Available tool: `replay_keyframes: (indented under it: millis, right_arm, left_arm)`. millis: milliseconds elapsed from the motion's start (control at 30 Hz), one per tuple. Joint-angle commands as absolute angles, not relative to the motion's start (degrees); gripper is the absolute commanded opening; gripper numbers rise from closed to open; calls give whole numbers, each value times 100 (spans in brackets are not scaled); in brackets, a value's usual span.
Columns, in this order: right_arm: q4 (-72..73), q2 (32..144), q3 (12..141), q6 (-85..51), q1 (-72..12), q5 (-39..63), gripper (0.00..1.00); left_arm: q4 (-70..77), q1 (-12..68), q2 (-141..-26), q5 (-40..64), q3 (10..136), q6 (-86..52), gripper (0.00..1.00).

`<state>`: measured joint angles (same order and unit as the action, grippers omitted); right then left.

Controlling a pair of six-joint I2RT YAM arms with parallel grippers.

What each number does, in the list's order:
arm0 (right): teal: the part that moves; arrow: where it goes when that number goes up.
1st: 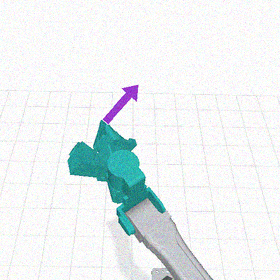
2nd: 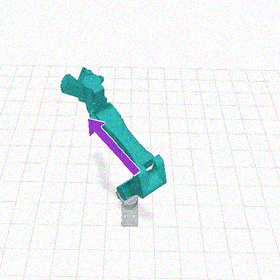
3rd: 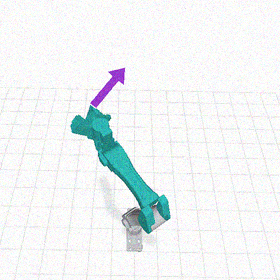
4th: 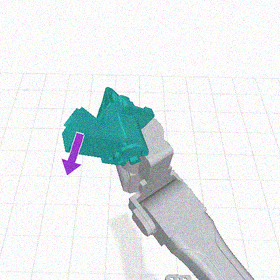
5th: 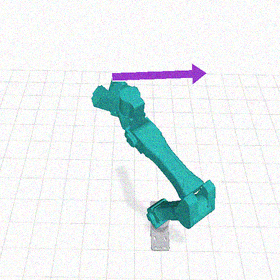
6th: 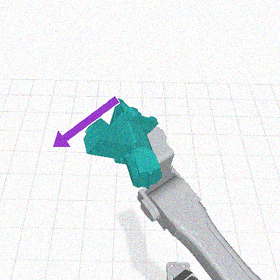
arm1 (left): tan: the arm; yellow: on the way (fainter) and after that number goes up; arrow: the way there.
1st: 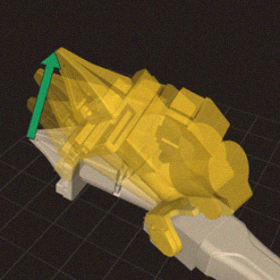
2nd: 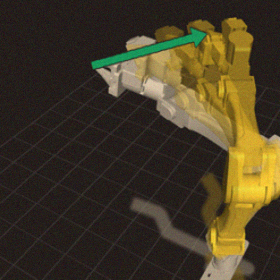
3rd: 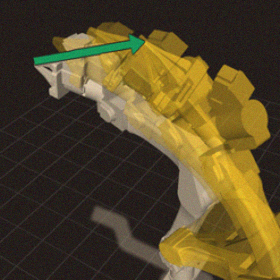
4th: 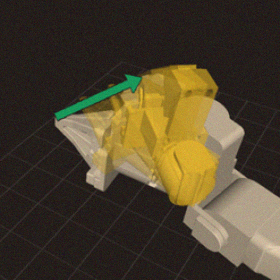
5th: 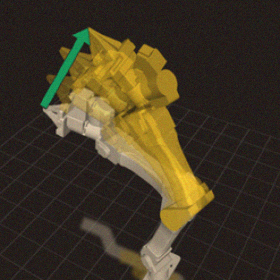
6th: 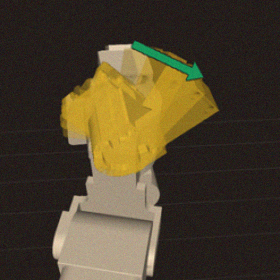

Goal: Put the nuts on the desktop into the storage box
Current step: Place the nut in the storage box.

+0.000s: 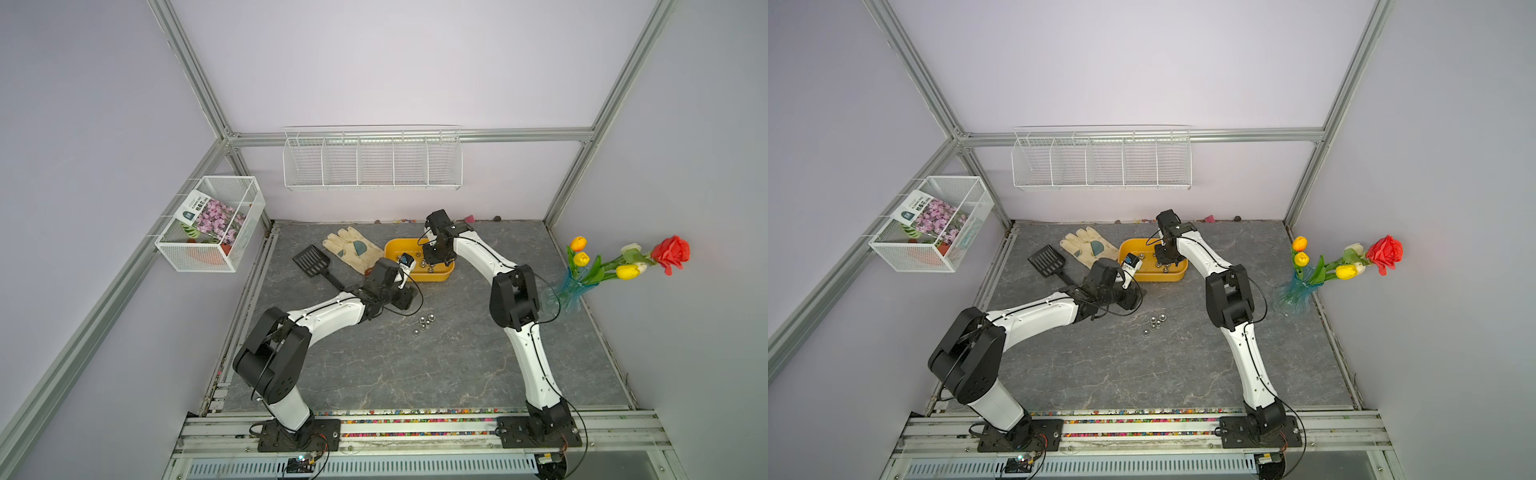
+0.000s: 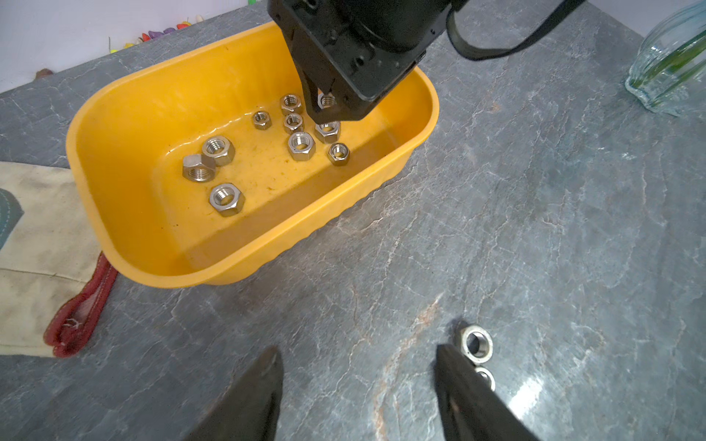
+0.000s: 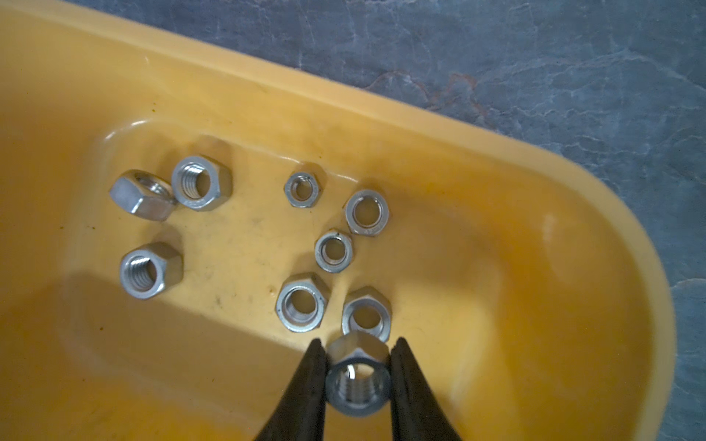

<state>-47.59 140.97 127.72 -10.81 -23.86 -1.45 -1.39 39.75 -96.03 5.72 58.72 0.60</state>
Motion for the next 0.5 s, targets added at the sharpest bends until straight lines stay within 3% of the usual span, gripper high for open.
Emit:
replay_keyframes:
  millis: [0,467]
  right_arm:
    - [-4772,14320,12902,-1020,-2369,-143,27]
    - [-4841,14426,12894,-1006,-2353,-98,37]
  left_arm:
    - [-35,3942,-9686,643,5994,144,66]
    - [-62,3946,-9647,657,5961,173,66]
